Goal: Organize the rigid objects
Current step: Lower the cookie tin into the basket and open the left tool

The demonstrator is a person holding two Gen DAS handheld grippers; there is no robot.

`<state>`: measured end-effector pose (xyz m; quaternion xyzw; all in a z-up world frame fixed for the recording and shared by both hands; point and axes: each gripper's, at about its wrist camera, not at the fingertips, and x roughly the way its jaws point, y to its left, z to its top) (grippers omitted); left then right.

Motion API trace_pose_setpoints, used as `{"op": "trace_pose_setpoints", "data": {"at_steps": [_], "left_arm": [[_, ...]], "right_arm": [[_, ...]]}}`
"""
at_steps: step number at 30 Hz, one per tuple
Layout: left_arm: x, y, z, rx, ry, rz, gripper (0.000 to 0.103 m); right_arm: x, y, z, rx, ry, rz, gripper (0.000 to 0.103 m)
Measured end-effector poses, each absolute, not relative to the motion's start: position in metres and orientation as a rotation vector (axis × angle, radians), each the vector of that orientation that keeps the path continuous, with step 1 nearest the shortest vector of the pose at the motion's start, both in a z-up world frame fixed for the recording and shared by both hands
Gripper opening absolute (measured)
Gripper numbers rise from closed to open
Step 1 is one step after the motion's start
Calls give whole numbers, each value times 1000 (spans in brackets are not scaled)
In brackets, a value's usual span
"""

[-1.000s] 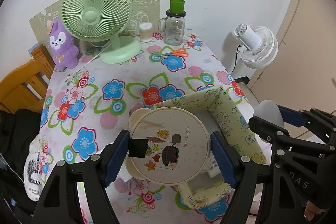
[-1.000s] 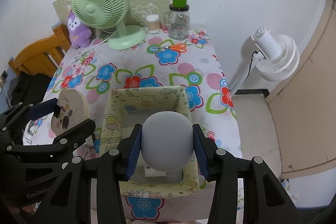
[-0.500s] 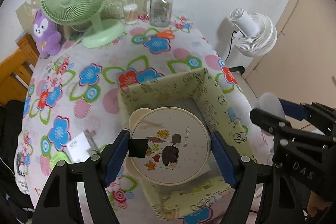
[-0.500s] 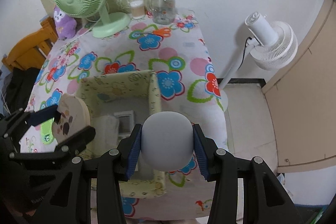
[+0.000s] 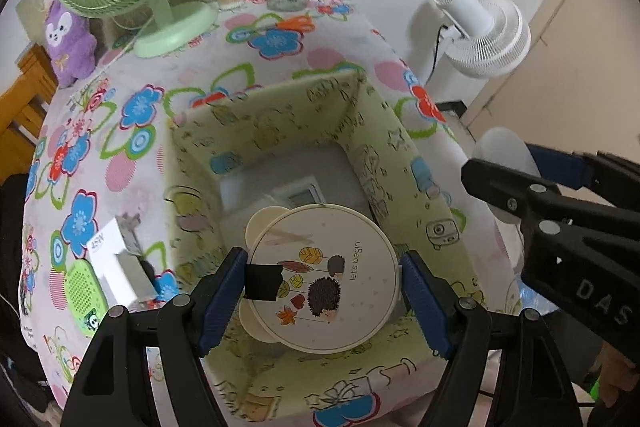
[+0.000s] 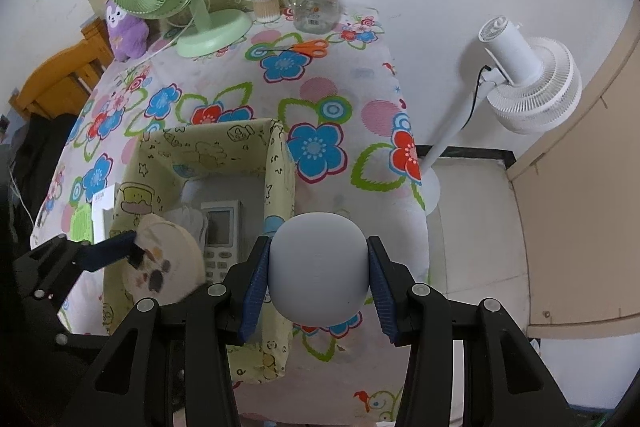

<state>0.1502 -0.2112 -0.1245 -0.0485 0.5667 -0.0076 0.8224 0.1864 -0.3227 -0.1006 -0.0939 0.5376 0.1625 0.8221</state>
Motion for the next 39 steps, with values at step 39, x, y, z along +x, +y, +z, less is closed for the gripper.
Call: {"op": "trace_pose_setpoints", "data": {"at_steps": [39], "left_arm": [[129, -199, -112, -59, 1194, 58, 95]], "right_arm": [[169, -297, -98, -210, 1133, 441, 50]]}}
